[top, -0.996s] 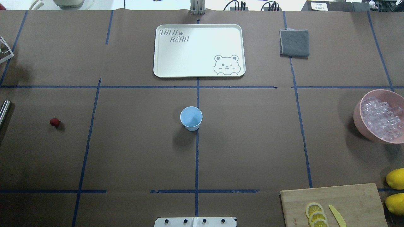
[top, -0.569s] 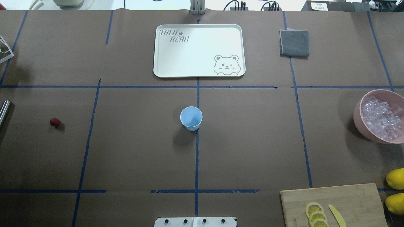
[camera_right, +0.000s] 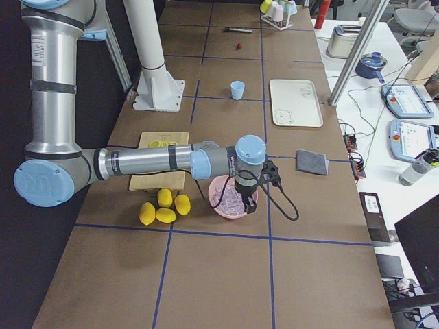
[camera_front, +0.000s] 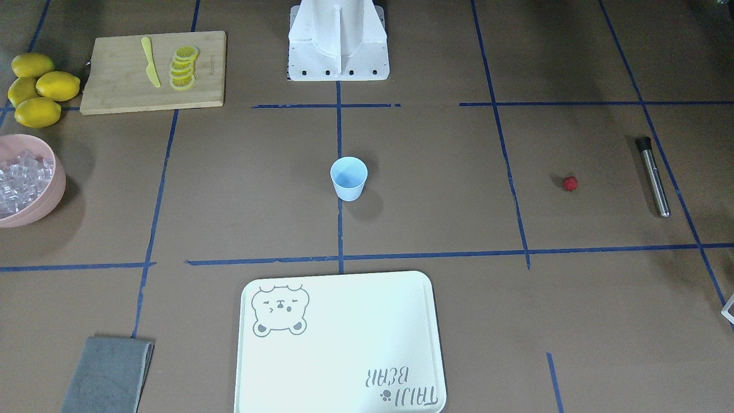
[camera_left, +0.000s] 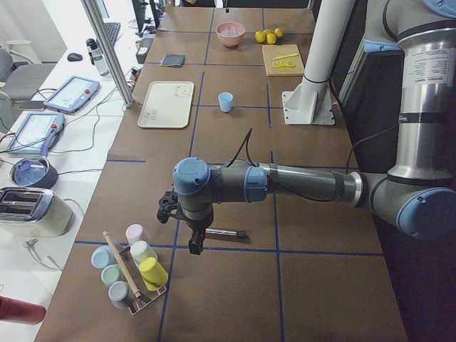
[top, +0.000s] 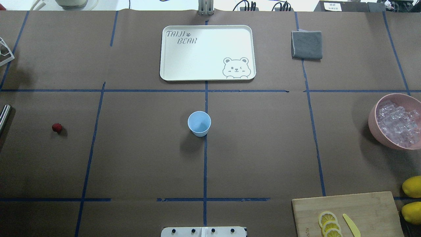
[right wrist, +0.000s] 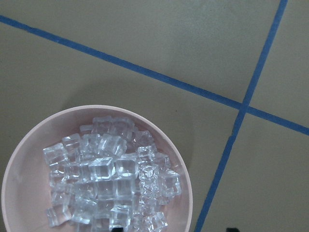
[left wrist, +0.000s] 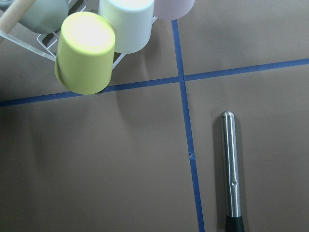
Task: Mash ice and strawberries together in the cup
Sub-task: 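Lower the open right gripper into the ice cubes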
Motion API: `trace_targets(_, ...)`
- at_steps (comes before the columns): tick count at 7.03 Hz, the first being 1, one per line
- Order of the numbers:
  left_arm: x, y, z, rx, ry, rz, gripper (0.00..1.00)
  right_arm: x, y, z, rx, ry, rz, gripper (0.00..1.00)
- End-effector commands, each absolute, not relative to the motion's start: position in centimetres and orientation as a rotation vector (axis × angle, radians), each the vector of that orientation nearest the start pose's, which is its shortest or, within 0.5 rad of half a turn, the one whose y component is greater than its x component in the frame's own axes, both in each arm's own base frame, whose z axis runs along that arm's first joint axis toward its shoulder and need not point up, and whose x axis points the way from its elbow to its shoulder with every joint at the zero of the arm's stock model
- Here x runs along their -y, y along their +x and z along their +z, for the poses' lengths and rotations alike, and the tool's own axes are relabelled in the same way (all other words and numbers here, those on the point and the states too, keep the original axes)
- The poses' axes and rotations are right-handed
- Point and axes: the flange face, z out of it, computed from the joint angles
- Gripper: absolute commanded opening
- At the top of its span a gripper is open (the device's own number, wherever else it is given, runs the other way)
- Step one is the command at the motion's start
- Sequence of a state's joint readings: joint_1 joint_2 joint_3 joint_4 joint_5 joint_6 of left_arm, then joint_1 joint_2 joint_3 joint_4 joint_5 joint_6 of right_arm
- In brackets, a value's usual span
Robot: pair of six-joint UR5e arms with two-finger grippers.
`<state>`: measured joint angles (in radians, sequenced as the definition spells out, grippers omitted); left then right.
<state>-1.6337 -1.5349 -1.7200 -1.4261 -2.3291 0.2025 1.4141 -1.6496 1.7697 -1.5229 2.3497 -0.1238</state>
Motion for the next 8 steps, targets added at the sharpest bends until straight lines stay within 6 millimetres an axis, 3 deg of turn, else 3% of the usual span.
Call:
trace_targets(1,46.7,-9.5,61.8,-0.757,0.072,0.120,1.00,46.7,-4.3,58.6,0.791,0.113,-0.359,0.66)
trace_targets(3,46.7,-9.5,61.8,-0.755,0.072,0.120,1.00,46.5,-5.6,58.6,0.793,0.096,-0.368,0.58)
trace_targets(6,46.8,-9.5,61.7,-0.755,0.073,0.120,1.00,46.1,-7.7,59.4,0.781,0.064,-0.410,0.58)
trace_targets(8,46.8,-9.5,61.7,-0.757,0.074,0.120,1.00,45.7,-8.1,60.4,0.769,0.046,-0.418,0.58)
